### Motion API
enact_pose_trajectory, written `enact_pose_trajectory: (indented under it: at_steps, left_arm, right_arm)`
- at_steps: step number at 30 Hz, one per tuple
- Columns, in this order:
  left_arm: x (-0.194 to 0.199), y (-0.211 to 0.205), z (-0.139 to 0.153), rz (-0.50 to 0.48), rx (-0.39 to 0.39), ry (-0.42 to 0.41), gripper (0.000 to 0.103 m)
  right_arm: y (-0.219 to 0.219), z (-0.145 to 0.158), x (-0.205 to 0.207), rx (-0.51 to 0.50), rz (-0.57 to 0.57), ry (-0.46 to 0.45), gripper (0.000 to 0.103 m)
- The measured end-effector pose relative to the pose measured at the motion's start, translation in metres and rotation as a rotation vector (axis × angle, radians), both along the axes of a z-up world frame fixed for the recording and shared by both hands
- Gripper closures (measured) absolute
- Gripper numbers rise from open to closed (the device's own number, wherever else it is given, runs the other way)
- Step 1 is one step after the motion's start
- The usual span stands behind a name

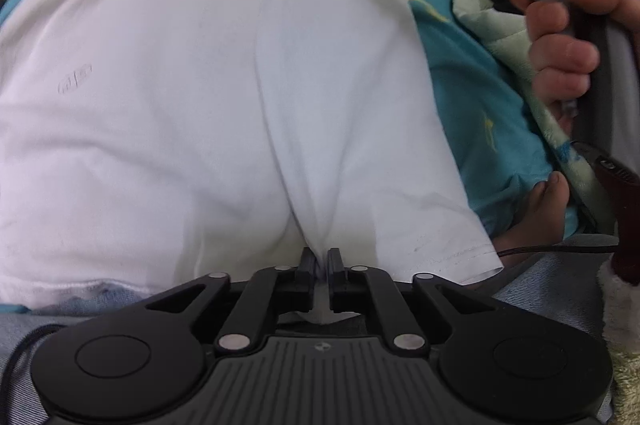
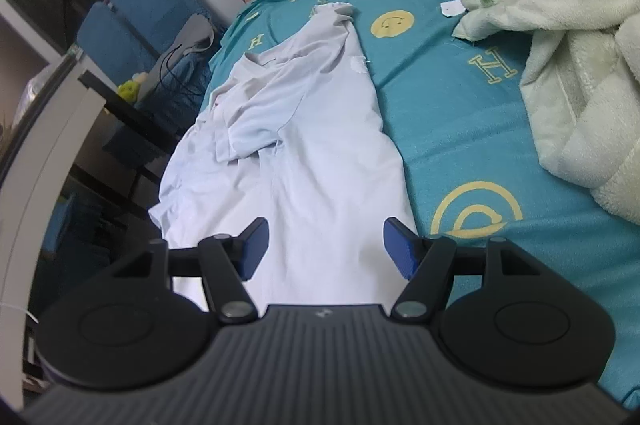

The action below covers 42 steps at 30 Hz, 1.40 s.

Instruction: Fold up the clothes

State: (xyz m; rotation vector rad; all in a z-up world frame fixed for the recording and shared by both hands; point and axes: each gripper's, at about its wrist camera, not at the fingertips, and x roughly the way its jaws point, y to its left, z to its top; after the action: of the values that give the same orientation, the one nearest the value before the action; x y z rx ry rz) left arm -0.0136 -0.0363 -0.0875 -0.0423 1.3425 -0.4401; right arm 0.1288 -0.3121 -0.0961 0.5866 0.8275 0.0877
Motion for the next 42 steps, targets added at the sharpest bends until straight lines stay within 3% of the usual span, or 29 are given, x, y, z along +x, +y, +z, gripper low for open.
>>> enact_pose_trajectory:
  at_steps: [1,3,7,10,15,19,24,32,36,42]
  left_arm:
    - [0.000,-0.004,0.003,-0.011,0.006,-0.029,0.074]
    - [0.002,-0.006,0.017,-0.018,0.018,-0.101,0.059]
    - [0.014,-0.005,0.047,-0.007,0.050,-0.272,0.040]
    - [0.035,-0.002,0.069,0.063,0.069,-0.406,0.022]
    - [0.069,-0.006,0.092,0.148,0.091,-0.607,0.001]
    - [0.095,-0.001,0.082,0.183,0.079,-0.661,0.000]
    - [0.100,0.027,0.056,0.234,0.050,-0.627,0.000]
    - [0.089,0.082,0.106,0.281,0.077,-0.787,0.000]
    - [0.087,0.115,0.104,0.375,0.039,-0.777,0.000]
    - [0.085,0.166,0.100,0.514,-0.017,-0.760,0.000]
  right_arm:
    - [0.001,0.001,0.000,-0.009,0.004,-0.004,0.036]
    - [0.003,0.004,-0.001,-0.020,0.008,-0.020,0.036]
    - [0.007,0.013,-0.005,-0.048,0.016,-0.062,0.036]
    - [0.010,0.020,-0.009,-0.072,0.021,-0.095,0.036]
    - [0.016,0.033,-0.019,-0.110,0.025,-0.160,0.036]
    - [0.023,0.039,-0.026,-0.122,0.038,-0.213,0.036]
    - [0.040,0.033,-0.025,-0.145,0.074,-0.238,0.036]
    - [0.091,0.017,0.000,-0.203,0.189,-0.254,0.036]
    - [0.143,0.021,0.035,-0.236,0.281,-0.277,0.036]
    - [0.259,0.016,0.113,-0.293,0.515,-0.346,0.038]
